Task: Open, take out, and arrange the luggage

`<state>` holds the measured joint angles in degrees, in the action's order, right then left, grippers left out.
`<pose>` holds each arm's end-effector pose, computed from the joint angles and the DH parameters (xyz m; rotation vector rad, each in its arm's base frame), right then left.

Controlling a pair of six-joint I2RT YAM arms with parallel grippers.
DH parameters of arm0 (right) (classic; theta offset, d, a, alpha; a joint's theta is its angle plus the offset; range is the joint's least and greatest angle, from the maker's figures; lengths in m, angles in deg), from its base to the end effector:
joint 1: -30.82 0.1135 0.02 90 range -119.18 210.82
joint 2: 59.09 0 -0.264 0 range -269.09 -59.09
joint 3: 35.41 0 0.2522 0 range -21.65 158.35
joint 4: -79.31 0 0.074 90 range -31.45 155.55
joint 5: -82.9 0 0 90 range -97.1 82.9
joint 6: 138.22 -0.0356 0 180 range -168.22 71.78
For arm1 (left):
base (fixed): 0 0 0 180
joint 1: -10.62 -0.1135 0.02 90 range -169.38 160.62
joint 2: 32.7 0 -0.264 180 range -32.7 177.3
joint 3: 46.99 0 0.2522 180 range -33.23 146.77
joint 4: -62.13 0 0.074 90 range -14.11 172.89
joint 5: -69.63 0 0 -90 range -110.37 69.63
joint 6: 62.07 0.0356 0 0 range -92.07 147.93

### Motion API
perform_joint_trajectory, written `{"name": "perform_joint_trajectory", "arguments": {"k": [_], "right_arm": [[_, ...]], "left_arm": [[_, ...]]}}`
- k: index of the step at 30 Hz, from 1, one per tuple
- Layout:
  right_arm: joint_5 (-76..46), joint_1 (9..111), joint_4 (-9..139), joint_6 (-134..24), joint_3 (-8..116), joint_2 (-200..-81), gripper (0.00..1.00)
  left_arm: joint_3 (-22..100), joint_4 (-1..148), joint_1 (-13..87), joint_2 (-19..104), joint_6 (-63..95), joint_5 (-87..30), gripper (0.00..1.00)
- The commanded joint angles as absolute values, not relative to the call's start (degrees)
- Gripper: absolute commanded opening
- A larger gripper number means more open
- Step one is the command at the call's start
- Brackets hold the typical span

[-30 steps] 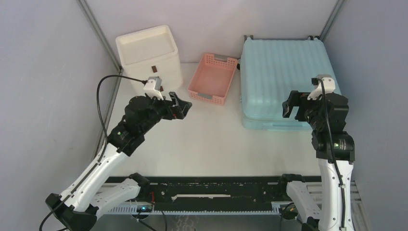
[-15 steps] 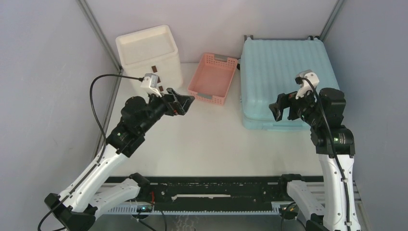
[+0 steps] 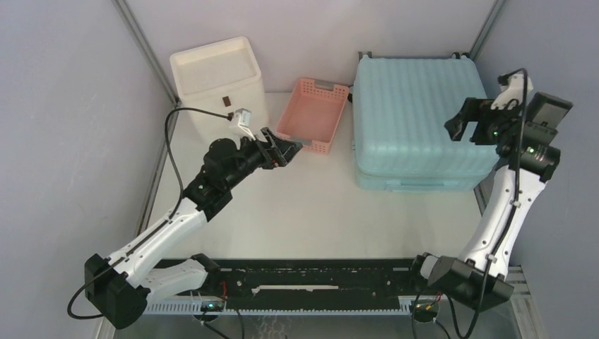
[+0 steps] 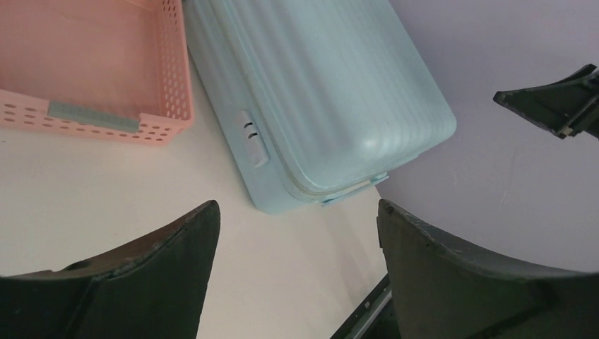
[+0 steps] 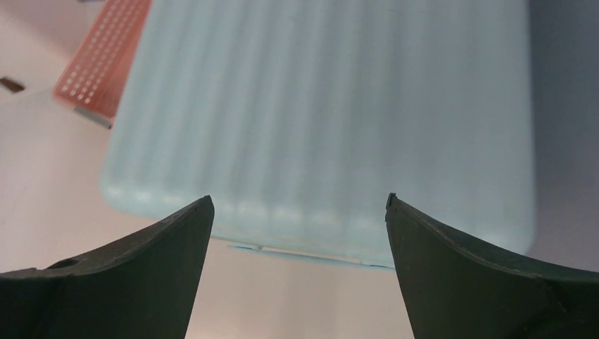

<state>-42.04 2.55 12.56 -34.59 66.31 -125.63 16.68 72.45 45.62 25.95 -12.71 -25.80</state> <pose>0.1937 -0.0810 0.4470 -0.0938 2.0172 0.1869 0.1970 -0.1421 0.3509 -0.0107 1.7791 -1.0601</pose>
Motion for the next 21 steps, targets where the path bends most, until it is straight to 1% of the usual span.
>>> {"name": "perform_joint_trajectory", "arguments": {"k": [1,4,8,14,21], "right_arm": [[-45.1,-4.0,11.4,-34.7,72.1,-130.3,1.0],[-44.9,-8.0,12.1,-35.3,72.4,-133.7,1.0],[-43.1,-10.2,14.0,-35.3,71.7,-136.9,0.99],[-41.6,-11.9,19.6,-36.9,70.5,-140.7,0.99],[-42.3,-12.1,22.9,-37.9,70.7,-146.1,0.98]], "left_arm": [[15.7,64.9,46.1,28.2,-15.4,-28.7,0.84],[15.9,63.3,46.1,31.3,-15.7,-29.4,0.77],[17.5,63.0,46.1,35.6,-15.6,-30.5,0.7],[21.0,60.6,46.5,42.9,-17.5,-34.6,0.69],[24.3,60.8,47.1,49.2,-16.0,-34.1,0.69]]}}
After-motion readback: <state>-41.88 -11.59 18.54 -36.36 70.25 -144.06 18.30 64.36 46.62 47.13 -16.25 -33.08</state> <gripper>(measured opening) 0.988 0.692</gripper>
